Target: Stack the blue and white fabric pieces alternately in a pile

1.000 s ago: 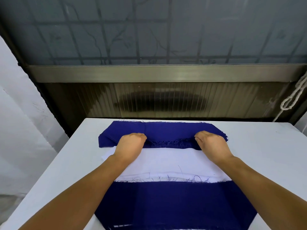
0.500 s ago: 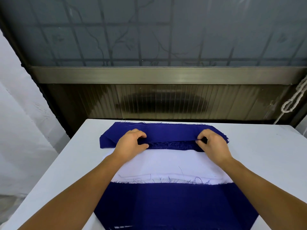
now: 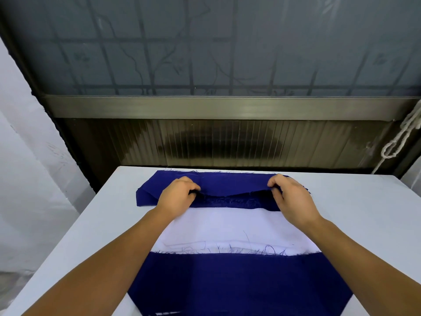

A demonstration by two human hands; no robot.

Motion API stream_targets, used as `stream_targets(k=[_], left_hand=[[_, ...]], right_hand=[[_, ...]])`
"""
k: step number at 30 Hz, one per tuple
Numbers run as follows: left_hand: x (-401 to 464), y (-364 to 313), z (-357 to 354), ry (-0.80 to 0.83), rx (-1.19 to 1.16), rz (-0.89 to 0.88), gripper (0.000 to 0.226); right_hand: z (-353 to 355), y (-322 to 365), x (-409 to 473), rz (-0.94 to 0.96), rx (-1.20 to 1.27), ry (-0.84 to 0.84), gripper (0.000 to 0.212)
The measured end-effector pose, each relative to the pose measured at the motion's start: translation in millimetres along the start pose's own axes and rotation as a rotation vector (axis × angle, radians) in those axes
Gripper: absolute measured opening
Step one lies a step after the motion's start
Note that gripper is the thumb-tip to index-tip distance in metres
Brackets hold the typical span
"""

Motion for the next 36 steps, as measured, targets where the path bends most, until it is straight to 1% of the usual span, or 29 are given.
stream_targets(k=[3,5,9,12,13,15,16,18,20,21,22,23,24,25,26,28,30,31,32,34,36], left_hand=[[-10,5,13,-0.108,0.030,0.040,0.024],[-24,1,26,-0.162,0.070,0.017,0.021],[-72,-31,61,-0.254,0.162,-0.182,0.014],[-118,-58,85,-0.276,0.172,-0.320,0.007],[-132,-66,91,-0.262,0.147,-0.350,0.011],[-157,-75,102,-0.206,0.085,-0.366,0.021],[-166,-73,103,-0.157,0.072,-0.346,0.021],[-174,-61,95,0.006,0.054,-0.235,0.019],[-178,-43,76,0.230,-0.033,-0.087,0.013],[-179,-36,66,0.313,-0.054,-0.050,0.008],[-178,-34,57,0.360,-0.016,-0.049,0.008],[-176,-32,52,0.365,0.041,-0.052,0.008],[-173,-32,53,0.323,0.099,-0.045,0.009],[-170,-33,60,0.235,0.127,-0.044,0.009],[-167,-37,71,0.121,0.117,-0.064,0.008],[-170,-52,97,-0.104,0.063,-0.173,0.008],[-181,-62,112,-0.246,0.035,-0.279,0.012],[-187,-63,112,-0.273,0.017,-0.315,0.017],[-193,-64,107,-0.269,0.009,-0.355,0.022],[-207,-58,85,-0.223,0.019,-0.420,0.033],[-219,-47,57,-0.151,0.050,-0.443,0.044]], right_hand=[[-4,2,-6,-0.032,-0.017,0.107,0.025],[4,3,-17,-0.046,-0.013,0.111,0.027],[35,6,-54,-0.034,0.052,0.105,0.023],[60,10,-93,-0.007,0.128,0.170,0.024],[67,12,-105,0.006,0.141,0.200,0.026],[75,11,-124,0.021,0.184,0.282,0.023],[77,8,-131,0.007,0.225,0.340,0.023],[69,3,-142,-0.045,0.304,0.514,0.022],[56,3,-149,-0.050,0.279,0.665,0.019],[49,4,-150,-0.051,0.247,0.704,0.017],[44,6,-149,-0.057,0.226,0.712,0.016],[41,6,-145,-0.072,0.218,0.692,0.016],[41,6,-141,-0.091,0.213,0.647,0.016],[44,5,-135,-0.110,0.209,0.579,0.017],[53,6,-131,-0.120,0.210,0.484,0.017],[76,6,-126,-0.089,0.192,0.216,0.020],[98,13,-131,0.028,0.118,-0.045,0.018],[101,17,-136,0.108,0.079,-0.130,0.017],[98,20,-143,0.171,0.042,-0.170,0.024],[78,23,-160,0.299,-0.057,-0.184,0.047],[55,22,-176,0.379,-0.125,-0.168,0.051]])
Point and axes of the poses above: each hand's wrist, its own x-axis towards the middle knuckle, its own z-axis out of the back of the hand, y = z × x, the point moved 9 cm from there along x, towards the middle knuckle, and after that the axes turned 11 degrees about -x, right-handed, at the moved point
